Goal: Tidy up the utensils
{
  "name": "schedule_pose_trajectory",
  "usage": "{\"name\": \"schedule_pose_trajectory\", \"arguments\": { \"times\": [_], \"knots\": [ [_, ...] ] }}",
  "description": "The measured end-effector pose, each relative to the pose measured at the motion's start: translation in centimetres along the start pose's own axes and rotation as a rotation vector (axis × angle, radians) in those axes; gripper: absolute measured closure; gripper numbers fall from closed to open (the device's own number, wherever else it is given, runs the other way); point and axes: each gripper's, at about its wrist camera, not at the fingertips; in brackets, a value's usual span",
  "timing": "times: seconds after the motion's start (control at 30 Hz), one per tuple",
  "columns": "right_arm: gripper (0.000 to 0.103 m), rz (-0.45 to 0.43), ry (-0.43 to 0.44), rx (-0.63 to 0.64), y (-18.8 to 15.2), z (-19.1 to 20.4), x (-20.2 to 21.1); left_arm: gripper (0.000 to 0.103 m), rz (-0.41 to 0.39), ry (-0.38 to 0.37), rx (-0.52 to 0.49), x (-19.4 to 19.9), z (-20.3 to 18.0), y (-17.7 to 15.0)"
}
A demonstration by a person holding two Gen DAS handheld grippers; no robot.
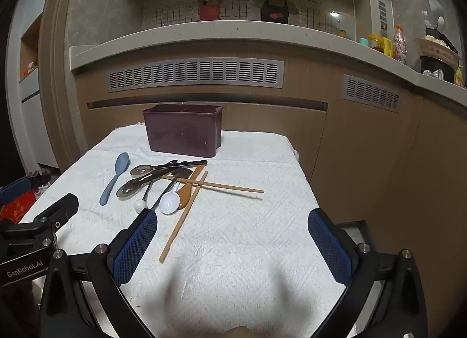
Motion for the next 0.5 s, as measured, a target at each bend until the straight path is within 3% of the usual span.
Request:
{"name": "schedule_pose_trajectory", "arguments": {
  "times": [0.4,0.5],
  "knots": [
    [0.0,0.02,0.024,0.009,-0.7,-1.2,0.3,0.0,0.016,0.006,0.036,-0.7,0.3,-0.4],
    [0.0,0.038,0.015,0.015,-0.1,0.2,-0.3,0.0,0.021,0.006,0.041,-0.9,0.3,-0.5]
  ]
}}
Point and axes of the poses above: each gripper's, at about its wrist camera, not at the fingertips, and x roughly against the way its jaws point, z to its left, y to its top, and after that the axes turned 13 degrees about z, right-handed
